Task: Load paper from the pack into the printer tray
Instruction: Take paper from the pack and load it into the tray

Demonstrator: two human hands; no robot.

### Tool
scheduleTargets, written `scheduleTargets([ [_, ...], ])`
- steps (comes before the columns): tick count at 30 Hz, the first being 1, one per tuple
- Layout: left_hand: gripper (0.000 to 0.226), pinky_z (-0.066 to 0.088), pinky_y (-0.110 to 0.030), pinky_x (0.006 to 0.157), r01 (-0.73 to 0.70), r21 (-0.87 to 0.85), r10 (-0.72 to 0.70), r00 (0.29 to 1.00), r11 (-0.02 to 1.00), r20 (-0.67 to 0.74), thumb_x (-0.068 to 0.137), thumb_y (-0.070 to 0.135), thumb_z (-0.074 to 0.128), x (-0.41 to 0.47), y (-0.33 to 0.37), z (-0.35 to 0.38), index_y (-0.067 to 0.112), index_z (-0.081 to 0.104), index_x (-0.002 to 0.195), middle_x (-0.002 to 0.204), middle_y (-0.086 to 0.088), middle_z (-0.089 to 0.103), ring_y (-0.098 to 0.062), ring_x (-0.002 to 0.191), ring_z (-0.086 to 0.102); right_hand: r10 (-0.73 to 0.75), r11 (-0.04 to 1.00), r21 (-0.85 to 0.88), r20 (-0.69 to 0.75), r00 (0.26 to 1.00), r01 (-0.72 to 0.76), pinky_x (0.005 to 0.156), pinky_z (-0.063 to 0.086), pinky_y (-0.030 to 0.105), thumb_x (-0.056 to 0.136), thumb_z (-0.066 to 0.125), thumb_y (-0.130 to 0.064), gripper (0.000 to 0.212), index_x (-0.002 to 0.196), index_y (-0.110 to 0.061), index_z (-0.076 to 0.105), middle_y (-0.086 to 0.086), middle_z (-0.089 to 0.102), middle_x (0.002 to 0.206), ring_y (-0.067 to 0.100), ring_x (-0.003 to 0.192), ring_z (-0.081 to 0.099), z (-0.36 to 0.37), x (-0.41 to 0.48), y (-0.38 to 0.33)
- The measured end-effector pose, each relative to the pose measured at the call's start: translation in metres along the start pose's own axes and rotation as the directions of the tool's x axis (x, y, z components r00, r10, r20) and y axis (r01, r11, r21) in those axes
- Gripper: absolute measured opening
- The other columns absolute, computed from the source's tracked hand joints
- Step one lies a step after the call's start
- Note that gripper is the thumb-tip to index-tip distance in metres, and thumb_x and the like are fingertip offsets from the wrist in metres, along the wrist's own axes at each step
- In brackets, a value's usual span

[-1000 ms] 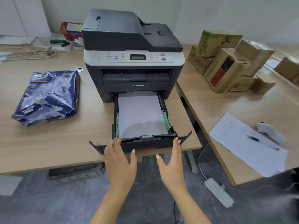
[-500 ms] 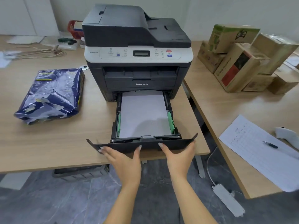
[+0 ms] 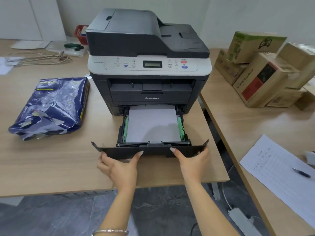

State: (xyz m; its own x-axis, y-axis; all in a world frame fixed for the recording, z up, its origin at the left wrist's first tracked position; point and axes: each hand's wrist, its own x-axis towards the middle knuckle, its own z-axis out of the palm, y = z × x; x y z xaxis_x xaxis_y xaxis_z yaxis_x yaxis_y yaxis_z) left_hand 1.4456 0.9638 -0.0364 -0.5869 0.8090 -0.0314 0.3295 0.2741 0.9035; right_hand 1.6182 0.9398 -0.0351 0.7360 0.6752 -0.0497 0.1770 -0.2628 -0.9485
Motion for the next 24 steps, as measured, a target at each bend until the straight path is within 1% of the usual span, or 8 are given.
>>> scheduleTargets([
  [2, 0.112, 0.034, -0.042, 0.107, -0.016, -0.013, 0.016, 0.999, 1.0, -0.028, 0.046, 0.034, 0.09, 0.013, -0.002, 0.002, -0.007, 0.033, 0.133, 0.131, -0.027, 0.036, -0.035, 0.12, 0.033, -0.003, 1.0, -0.01, 0.0, 1.0, 0.003, 0.111, 0.037, 0.045, 0.041, 0.085, -0.056, 0.129, 0.145, -0.009, 0.026, 0.01, 0.041, 0.142, 0.025, 0.133, 0.039, 0.006, 0.01, -0.003],
  [5, 0.108, 0.034, -0.038, 0.104, -0.029, -0.012, 0.029, 0.999, 1.0, -0.028, 0.045, 0.031, 0.091, 0.034, 0.0, 0.008, -0.008, 0.037, 0.131, 0.128, -0.027, 0.037, -0.036, 0.118, 0.034, -0.008, 1.0, -0.018, -0.01, 1.0, 0.008, 0.111, 0.038, 0.046, 0.041, 0.085, -0.057, 0.127, 0.144, -0.008, 0.028, 0.01, 0.042, 0.142, 0.025, 0.133, 0.039, 0.015, 0.024, -0.006],
  [8, 0.107, 0.032, -0.04, 0.106, -0.037, -0.012, 0.037, 0.999, 0.999, -0.014, 0.046, 0.033, 0.091, 0.054, 0.004, 0.015, -0.008, 0.037, 0.13, 0.131, -0.026, 0.038, -0.036, 0.122, 0.033, -0.018, 1.0, -0.016, 0.001, 1.0, 0.018, 0.113, 0.034, 0.044, 0.046, 0.087, -0.051, 0.126, 0.146, -0.006, 0.025, 0.011, 0.038, 0.145, 0.024, 0.136, 0.034, 0.028, 0.037, -0.011],
  [11, 0.105, 0.033, -0.041, 0.107, -0.042, -0.024, 0.041, 0.999, 0.999, -0.015, 0.049, 0.035, 0.09, 0.071, 0.008, 0.027, -0.008, 0.038, 0.129, 0.13, -0.023, 0.043, -0.034, 0.123, 0.034, 0.002, 1.0, -0.01, 0.026, 1.0, -0.002, 0.113, 0.035, 0.044, 0.049, 0.089, -0.046, 0.123, 0.146, -0.006, 0.024, 0.012, 0.037, 0.146, 0.024, 0.137, 0.034, 0.039, 0.053, -0.015],
  [15, 0.105, 0.034, -0.042, 0.106, -0.02, -0.032, 0.02, 1.0, 0.999, -0.006, 0.049, 0.039, 0.089, 0.089, 0.016, 0.046, -0.007, 0.038, 0.129, 0.128, -0.021, 0.045, -0.034, 0.121, 0.036, 0.003, 1.0, 0.002, 0.025, 1.0, -0.003, 0.11, 0.039, 0.046, 0.042, 0.087, -0.058, 0.127, 0.143, -0.009, 0.03, 0.009, 0.043, 0.144, 0.024, 0.136, 0.039, 0.053, 0.077, -0.023],
  [20, 0.105, 0.033, -0.041, 0.108, -0.006, -0.063, 0.005, 1.0, 0.998, -0.008, 0.05, 0.037, 0.089, 0.108, 0.025, 0.064, -0.005, 0.037, 0.131, 0.13, -0.02, 0.042, -0.033, 0.123, 0.035, -0.01, 1.0, 0.001, 0.03, 0.999, 0.01, 0.117, 0.028, 0.04, 0.052, 0.089, -0.046, 0.125, 0.149, -0.008, 0.02, 0.008, 0.03, 0.153, 0.023, 0.143, 0.026, 0.068, 0.103, -0.024],
  [24, 0.105, 0.032, -0.037, 0.109, -0.008, -0.065, 0.008, 1.0, 0.998, -0.001, 0.051, 0.039, 0.089, 0.123, 0.033, 0.076, -0.004, 0.037, 0.131, 0.132, -0.018, 0.042, -0.031, 0.125, 0.033, -0.019, 1.0, -0.022, 0.013, 1.0, 0.02, 0.113, 0.035, 0.042, 0.05, 0.089, -0.049, 0.121, 0.145, -0.007, 0.028, 0.009, 0.039, 0.148, 0.023, 0.138, 0.034, 0.081, 0.119, -0.03],
])
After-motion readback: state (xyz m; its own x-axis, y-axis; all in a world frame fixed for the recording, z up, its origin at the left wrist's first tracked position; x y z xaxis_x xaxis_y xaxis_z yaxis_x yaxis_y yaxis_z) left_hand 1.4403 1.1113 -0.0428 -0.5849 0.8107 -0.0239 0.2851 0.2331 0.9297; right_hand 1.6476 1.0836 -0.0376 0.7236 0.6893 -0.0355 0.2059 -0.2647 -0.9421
